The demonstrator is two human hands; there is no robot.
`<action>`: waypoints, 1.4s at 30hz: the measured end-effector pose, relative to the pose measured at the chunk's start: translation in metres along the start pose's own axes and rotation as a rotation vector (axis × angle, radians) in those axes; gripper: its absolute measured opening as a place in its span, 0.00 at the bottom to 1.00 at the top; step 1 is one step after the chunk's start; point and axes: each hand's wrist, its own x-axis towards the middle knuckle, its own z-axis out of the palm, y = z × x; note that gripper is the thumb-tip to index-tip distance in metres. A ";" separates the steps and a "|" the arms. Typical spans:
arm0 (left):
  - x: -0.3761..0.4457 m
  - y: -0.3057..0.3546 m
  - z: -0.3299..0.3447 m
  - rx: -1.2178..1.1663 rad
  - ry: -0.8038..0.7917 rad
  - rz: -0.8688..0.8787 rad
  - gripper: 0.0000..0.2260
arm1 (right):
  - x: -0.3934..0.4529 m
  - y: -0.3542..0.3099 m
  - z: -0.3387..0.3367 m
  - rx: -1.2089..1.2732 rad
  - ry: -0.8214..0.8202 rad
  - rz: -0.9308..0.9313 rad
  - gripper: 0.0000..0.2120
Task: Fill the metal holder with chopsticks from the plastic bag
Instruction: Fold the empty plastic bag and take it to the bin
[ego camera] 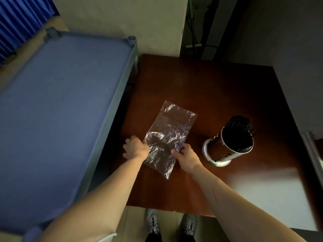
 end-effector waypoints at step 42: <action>0.003 -0.024 -0.018 -0.714 -0.163 0.248 0.05 | -0.005 -0.048 -0.026 0.483 0.362 -0.248 0.06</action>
